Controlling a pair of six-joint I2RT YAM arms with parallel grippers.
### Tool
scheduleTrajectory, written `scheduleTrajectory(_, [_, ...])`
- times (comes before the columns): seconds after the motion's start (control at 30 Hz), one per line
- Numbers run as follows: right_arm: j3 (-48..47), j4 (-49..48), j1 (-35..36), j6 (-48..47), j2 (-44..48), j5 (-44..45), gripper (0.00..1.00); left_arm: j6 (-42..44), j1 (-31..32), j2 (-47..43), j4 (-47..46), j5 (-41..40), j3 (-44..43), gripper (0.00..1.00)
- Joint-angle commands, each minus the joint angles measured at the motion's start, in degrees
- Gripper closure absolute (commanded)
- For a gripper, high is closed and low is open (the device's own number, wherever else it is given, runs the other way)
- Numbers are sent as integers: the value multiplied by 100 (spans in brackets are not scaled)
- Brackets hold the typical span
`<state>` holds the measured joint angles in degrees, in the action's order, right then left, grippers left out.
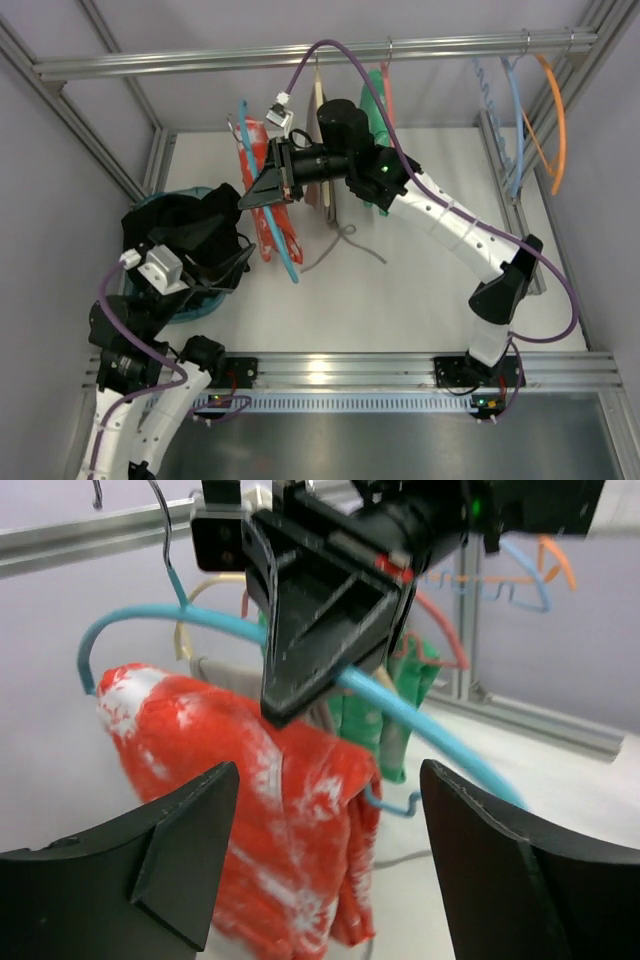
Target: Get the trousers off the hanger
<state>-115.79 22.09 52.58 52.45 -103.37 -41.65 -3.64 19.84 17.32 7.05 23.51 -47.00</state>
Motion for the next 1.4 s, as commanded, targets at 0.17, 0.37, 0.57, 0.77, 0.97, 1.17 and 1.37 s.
scheduleTrajectory(0.17, [-198,-1225,-28,450,731,-81,100,2023,-15,-107,552,294,762,7])
scheduleTrajectory(0.37, [-330,-1014,-19,653,687,104,100,1920,-23,376,-203,243,956,2])
scheduleTrajectory(0.57, [-295,-1101,-11,750,739,43,100,1665,-15,834,-1152,-453,1131,2])
scheduleTrajectory(0.77, [-225,-1189,25,776,792,-36,100,1358,-15,1089,-1592,-689,1264,8])
scheduleTrajectory(0.97, [-102,-1259,25,794,872,-115,100,1059,-23,1229,-1856,-936,1211,46])
scheduleTrajectory(1.17, [-5,-1391,16,645,959,-274,100,620,-23,1335,-1856,-1207,939,100])
scheduleTrajectory(1.37, [441,-1058,-466,223,1214,-37,100,-434,-15,1546,-1171,-1815,-61,100])
